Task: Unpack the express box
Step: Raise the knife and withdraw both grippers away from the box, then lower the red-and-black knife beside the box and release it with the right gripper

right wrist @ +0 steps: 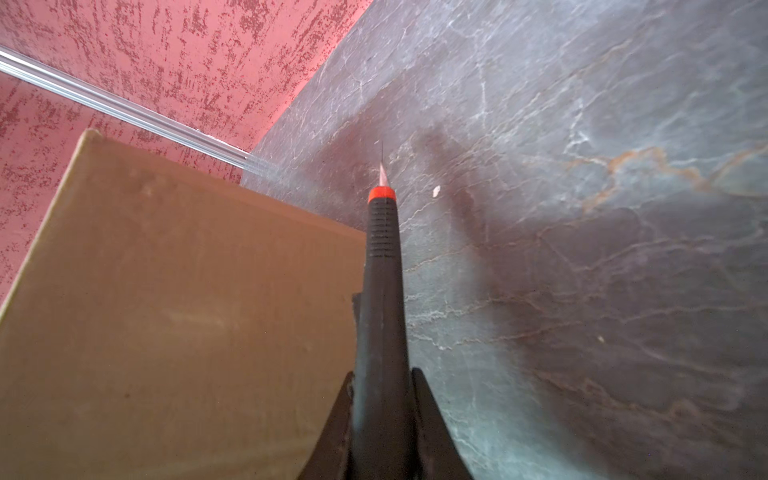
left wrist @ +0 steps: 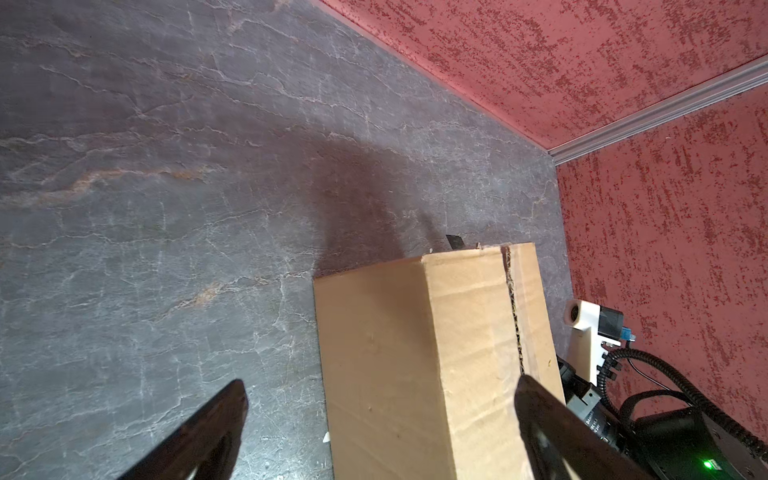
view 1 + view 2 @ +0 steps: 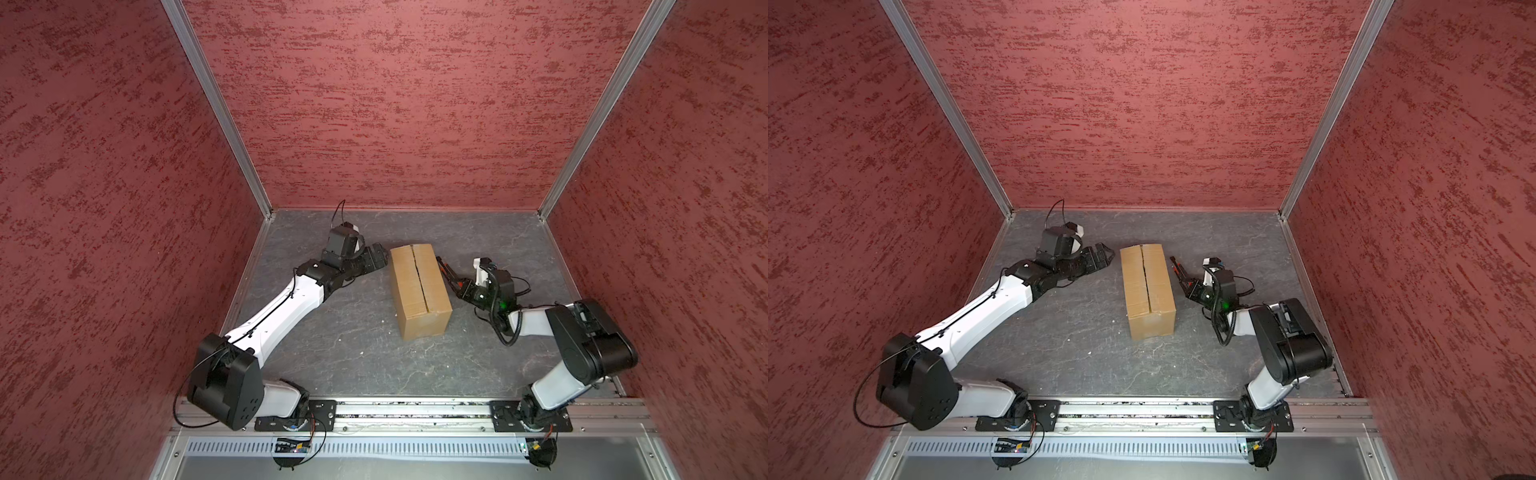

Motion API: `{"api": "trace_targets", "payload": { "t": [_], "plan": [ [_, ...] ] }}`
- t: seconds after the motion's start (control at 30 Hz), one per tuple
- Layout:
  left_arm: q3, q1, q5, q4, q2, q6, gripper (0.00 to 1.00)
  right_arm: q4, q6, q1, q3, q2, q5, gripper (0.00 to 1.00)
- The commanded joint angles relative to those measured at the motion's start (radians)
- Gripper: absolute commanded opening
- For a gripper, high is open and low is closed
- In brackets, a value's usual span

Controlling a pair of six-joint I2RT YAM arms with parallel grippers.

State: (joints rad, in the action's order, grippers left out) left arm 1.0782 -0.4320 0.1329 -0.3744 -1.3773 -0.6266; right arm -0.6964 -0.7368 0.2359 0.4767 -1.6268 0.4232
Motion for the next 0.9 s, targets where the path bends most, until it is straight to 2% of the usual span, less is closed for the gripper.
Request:
{"api": "trace_targets", "payload": {
  "t": [0.0,0.33,0.57,0.87],
  "plan": [
    [0.027,-0.004,0.007,0.012,-0.008,0.024,1.0,-0.074,-0.028,-0.011,-0.02,-0.006,-0.016,0.0],
    [0.046,-0.004,0.016,-0.013,-0.021,0.037,1.0,-0.093,-0.053,-0.026,-0.068,-0.022,-0.083,0.0],
    [0.065,-0.007,0.011,-0.029,-0.037,0.034,1.0,-0.164,-0.08,-0.03,-0.1,-0.076,-0.081,0.03],
    [0.058,-0.008,0.003,-0.023,-0.042,0.033,1.0,-0.238,-0.112,-0.03,-0.13,-0.119,-0.084,0.17]
  ]
}}
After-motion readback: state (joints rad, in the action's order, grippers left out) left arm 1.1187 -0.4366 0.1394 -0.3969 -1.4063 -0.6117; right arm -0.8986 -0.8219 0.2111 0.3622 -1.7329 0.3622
